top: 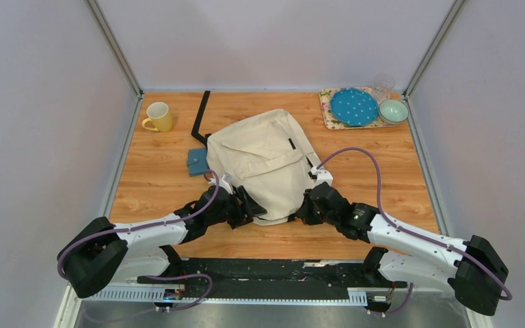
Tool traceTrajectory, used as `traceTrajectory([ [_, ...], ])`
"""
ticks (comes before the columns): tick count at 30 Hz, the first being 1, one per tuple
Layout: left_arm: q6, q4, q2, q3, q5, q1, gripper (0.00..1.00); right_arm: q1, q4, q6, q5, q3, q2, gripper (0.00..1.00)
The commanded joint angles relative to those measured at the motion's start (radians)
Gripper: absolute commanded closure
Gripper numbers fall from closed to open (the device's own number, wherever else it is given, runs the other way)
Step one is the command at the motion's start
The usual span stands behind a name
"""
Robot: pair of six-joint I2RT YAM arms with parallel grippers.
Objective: Pack the student bag
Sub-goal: Zip the student bag at the center of the board.
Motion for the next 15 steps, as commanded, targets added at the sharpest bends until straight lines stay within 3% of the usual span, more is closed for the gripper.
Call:
traceTrajectory([
  [1,-0.001,0.128,0.04,0.024,-0.033,-0.005,0.25,0.01,0.043,0.012,-0.005,0.009,-0.023,1.0],
  [2,0.007,0.135,0.043,0.02,-0.039,-0.004,0.28,0.012,0.038,0.014,-0.004,0.008,-0.029,1.0],
  [5,0.022,0.128,0.043,0.0,-0.042,-0.001,0.58,0.012,0.021,0.015,0.013,0.0,-0.039,1.0],
  [6,0.027,0.128,0.038,-0.008,-0.038,0.005,0.78,0.012,0.015,0.017,0.022,0.0,-0.04,1.0],
  [8,0.039,0.113,0.027,-0.032,-0.027,0.013,0.96,0.01,0.002,0.018,0.048,-0.002,-0.045,1.0],
  [9,0.042,0.1,0.009,-0.04,-0.027,0.022,1.0,0.01,-0.002,0.017,0.059,-0.002,-0.043,1.0],
  [15,0.112,-0.039,-0.129,-0.103,-0.045,0.065,1.0,-0.002,-0.031,0.012,0.133,0.02,-0.014,1.0],
])
